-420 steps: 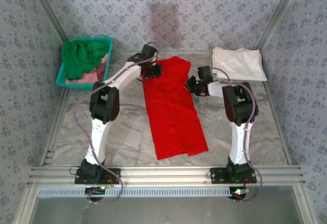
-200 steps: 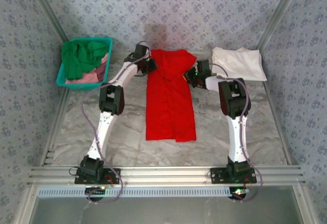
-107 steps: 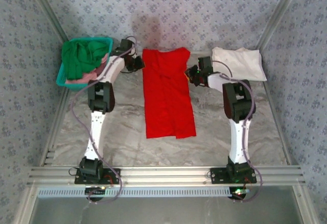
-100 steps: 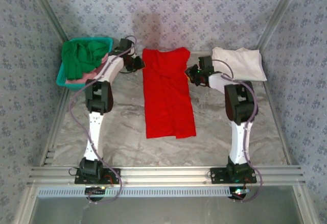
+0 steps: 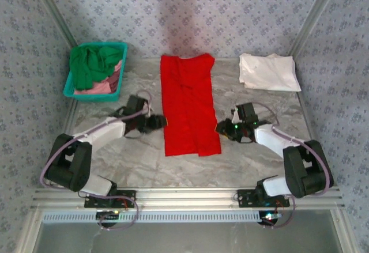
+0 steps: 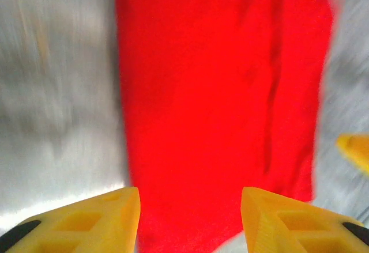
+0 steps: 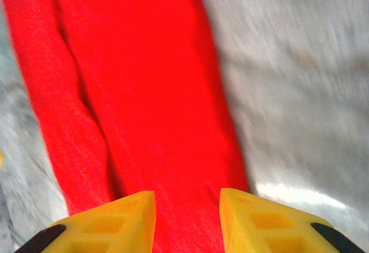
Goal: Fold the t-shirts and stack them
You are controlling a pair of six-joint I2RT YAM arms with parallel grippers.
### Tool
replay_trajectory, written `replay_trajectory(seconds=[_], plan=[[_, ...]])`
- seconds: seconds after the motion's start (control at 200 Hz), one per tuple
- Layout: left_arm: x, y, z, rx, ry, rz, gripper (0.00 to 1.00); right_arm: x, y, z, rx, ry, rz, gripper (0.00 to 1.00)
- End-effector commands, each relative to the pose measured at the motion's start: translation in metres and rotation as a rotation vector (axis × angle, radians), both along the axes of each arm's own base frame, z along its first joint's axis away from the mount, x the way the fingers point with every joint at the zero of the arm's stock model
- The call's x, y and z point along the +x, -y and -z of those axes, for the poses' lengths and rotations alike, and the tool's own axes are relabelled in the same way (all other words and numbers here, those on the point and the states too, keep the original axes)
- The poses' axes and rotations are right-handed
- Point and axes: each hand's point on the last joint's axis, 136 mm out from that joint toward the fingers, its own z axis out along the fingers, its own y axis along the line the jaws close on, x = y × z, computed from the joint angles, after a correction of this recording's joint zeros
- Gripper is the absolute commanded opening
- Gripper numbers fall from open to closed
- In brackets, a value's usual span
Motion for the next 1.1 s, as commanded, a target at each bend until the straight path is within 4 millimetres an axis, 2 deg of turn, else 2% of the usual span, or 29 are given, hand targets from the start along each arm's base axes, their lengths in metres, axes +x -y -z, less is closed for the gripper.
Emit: replay_trajectory(seconds=[0.0,0.115,0.365,0.565,0.834,1.099], plan=[[-0.037,0.023,-0.014,-0.04,-0.044,0.083,0.49,-0.022,-0.008,-0.015,0.058,0.016,-0.084,0.37],[-0.057,0.027,-0.01,-0.037,-0.091,0.103,0.49,-0.031,-0.002,-0.01,0.06,0.008,-0.073,0.43],[-0.083,0.005,0.008,0.097,-0.17,0.08,0.5,-0.03,0.003,-0.002,0.043,0.014,-0.084,0.43],[-0.085,0.007,0.022,0.124,-0.199,0.085,0.5,-0.028,-0.001,0.007,0.059,-0.009,-0.093,0.43],[-0.078,0.02,0.037,0.119,-0.2,0.103,0.49,-0.028,-0.002,0.016,0.055,-0.024,-0.094,0.43],[-0.077,0.035,0.041,0.106,-0.206,0.134,0.47,-0.028,0.0,0.023,0.043,-0.041,-0.085,0.43]])
